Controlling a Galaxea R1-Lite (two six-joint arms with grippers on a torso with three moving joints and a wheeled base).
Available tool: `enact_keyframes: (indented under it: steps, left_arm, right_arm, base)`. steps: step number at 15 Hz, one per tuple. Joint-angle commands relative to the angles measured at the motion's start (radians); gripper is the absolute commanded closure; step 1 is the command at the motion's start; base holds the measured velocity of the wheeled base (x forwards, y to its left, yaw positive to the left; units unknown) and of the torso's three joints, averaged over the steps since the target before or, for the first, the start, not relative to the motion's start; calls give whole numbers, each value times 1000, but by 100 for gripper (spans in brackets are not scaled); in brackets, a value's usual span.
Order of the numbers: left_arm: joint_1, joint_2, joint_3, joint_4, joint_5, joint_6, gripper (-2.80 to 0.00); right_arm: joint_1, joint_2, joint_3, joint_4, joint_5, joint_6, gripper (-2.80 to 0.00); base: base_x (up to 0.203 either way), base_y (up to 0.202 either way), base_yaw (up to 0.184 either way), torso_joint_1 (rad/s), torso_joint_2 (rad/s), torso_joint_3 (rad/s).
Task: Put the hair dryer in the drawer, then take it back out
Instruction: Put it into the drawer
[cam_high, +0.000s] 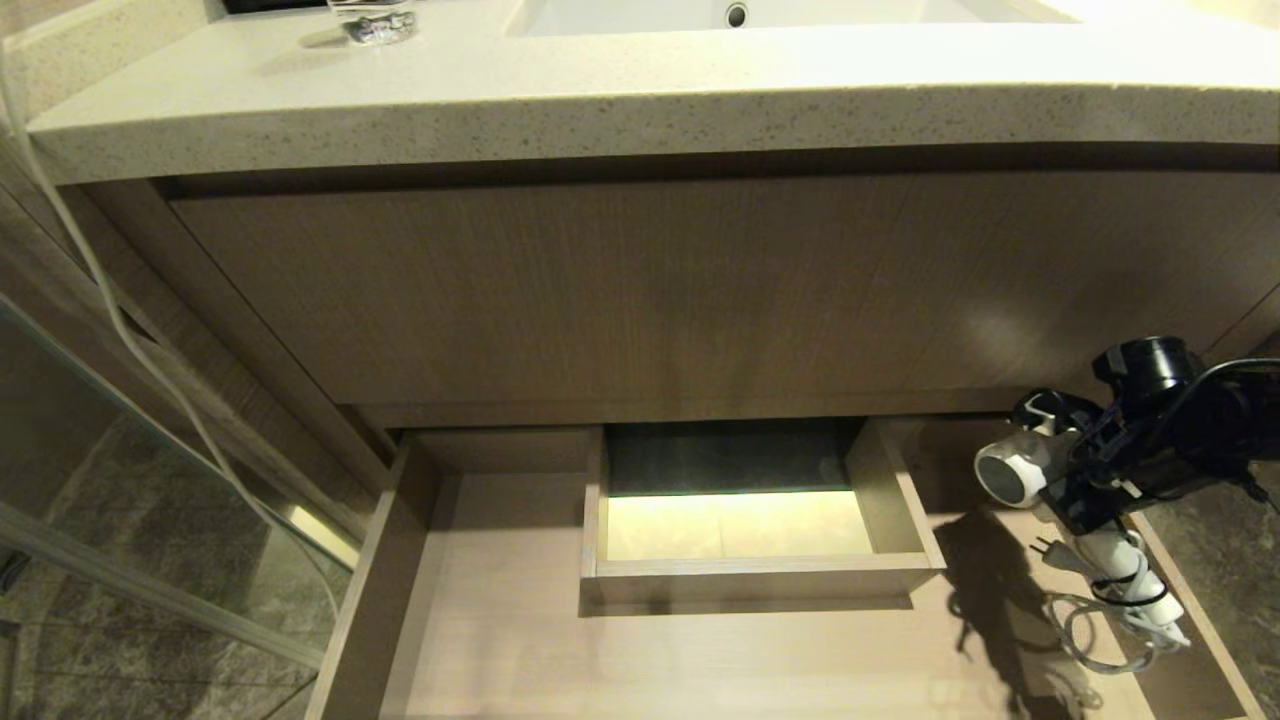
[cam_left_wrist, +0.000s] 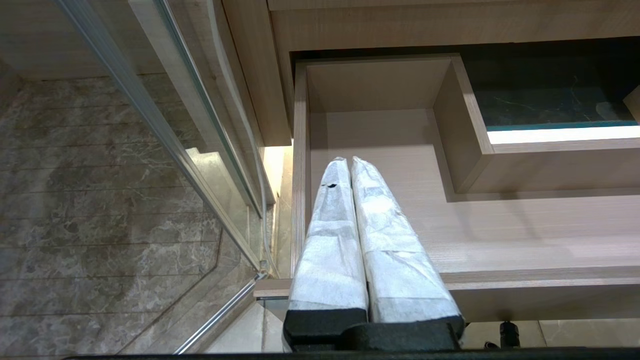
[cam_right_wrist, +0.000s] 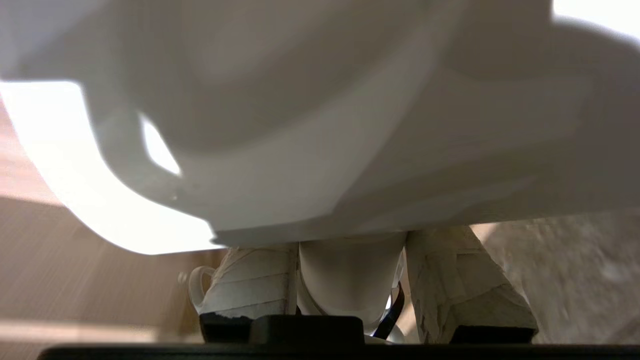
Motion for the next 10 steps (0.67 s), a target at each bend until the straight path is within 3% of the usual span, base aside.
enact_keyframes:
  steps: [1, 10]
  left_arm:
    - [0, 0, 0, 0, 0, 0, 0]
    - [0, 0, 0, 0, 0, 0, 0]
  right_arm:
    - [-1, 88, -13, -8, -3, -3, 0]
    - [-33, 256, -118, -29, -9, -35, 0]
  base:
    - [0, 0, 0, 0, 0, 0]
    - [0, 0, 0, 0, 0, 0]
